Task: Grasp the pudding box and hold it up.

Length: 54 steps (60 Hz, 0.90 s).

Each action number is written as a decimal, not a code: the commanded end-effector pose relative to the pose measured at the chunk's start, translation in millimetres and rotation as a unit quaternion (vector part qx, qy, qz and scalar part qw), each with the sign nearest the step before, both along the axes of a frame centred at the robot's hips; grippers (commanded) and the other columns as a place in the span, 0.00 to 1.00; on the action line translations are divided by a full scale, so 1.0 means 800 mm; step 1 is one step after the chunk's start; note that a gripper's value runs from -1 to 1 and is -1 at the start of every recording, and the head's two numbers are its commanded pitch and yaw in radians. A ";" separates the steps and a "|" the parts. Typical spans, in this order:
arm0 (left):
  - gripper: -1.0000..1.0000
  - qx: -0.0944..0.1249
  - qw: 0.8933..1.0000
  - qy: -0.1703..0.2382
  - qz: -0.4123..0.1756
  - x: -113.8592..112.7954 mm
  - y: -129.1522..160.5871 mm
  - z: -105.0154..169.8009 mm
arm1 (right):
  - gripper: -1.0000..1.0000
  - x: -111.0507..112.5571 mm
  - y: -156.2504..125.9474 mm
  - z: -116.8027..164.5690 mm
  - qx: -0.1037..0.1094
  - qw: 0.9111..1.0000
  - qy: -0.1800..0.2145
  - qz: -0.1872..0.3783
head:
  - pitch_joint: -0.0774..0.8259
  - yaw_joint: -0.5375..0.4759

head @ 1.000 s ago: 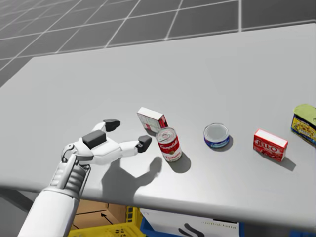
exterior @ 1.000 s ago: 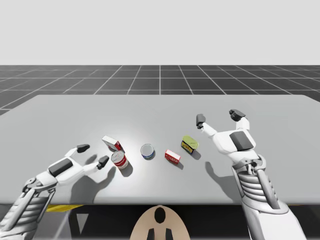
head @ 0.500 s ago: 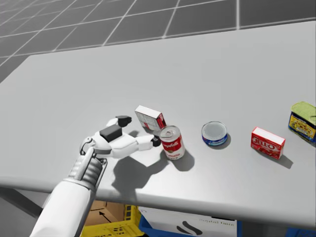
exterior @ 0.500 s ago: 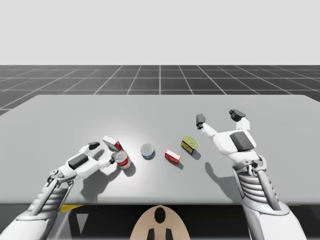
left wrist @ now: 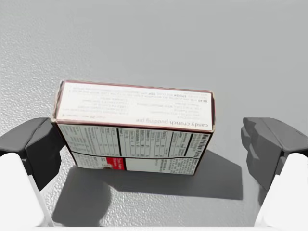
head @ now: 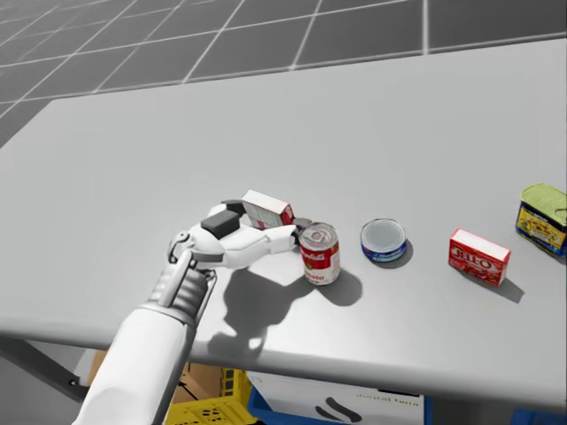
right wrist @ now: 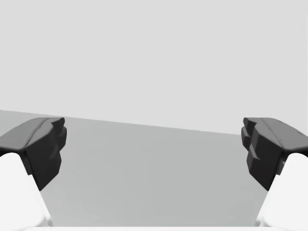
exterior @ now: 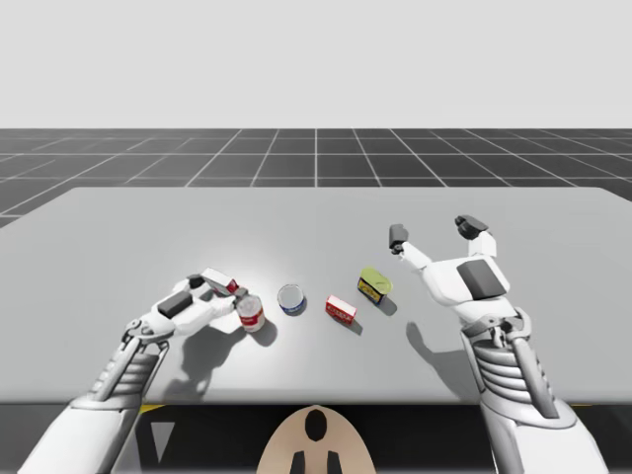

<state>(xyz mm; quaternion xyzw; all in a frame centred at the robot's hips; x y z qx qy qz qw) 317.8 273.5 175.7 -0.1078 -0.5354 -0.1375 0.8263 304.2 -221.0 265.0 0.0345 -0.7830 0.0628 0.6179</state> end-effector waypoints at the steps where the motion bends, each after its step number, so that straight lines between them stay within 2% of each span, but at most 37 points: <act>1: 0.00 -0.011 1.000 -0.004 0.015 0.011 -0.016 0.005 | 0.00 -0.001 0.000 0.001 0.003 1.000 -0.001 0.000 | 0.80 0.86; 11: 0.00 -0.006 0.999 -0.003 0.032 0.012 -0.020 0.000 | 0.00 -0.002 -0.001 0.002 0.003 1.000 -0.003 0.000 | 0.80 0.86; 12: 0.07 -0.002 0.999 -0.001 0.035 0.011 -0.019 -0.002 | 0.00 -0.001 -0.001 0.002 0.003 1.000 -0.003 -0.001 | 0.80 0.85; 15: 0.19 0.001 0.999 0.002 0.041 0.011 -0.019 -0.005 | 0.00 -0.002 -0.001 0.002 0.003 1.000 -0.003 -0.001 | 0.80 0.85; 16: 0.49 0.004 0.999 0.002 0.043 0.010 -0.018 -0.007 | 0.00 -0.002 -0.001 0.003 0.003 1.000 -0.004 -0.001 | 0.80 0.85; 17: 0.73 0.003 0.999 0.002 0.041 0.010 -0.018 -0.007 | 0.00 -0.002 -0.001 0.003 0.003 1.000 -0.004 -0.001 | 0.80 0.85; 19: 0.95 0.007 0.999 0.001 0.046 0.009 -0.018 -0.009 | 0.00 -0.002 -0.001 0.003 0.003 1.000 -0.004 -0.001 | 0.80 0.85; 33: 0.97 0.004 0.999 -0.001 0.041 0.008 -0.018 -0.008 | 0.00 -0.002 -0.002 0.002 -0.001 1.000 -0.008 -0.003 | 0.75 0.87; 47: 0.97 0.004 0.999 -0.002 0.040 0.006 -0.018 -0.008 | 0.00 -0.002 -0.003 0.003 0.000 1.000 -0.007 -0.004 | 0.53 0.90; 54: 0.96 0.006 0.999 -0.001 0.039 0.006 -0.018 -0.009 | 0.00 -0.001 -0.004 0.003 -0.001 1.000 -0.009 -0.007 | 0.46 0.91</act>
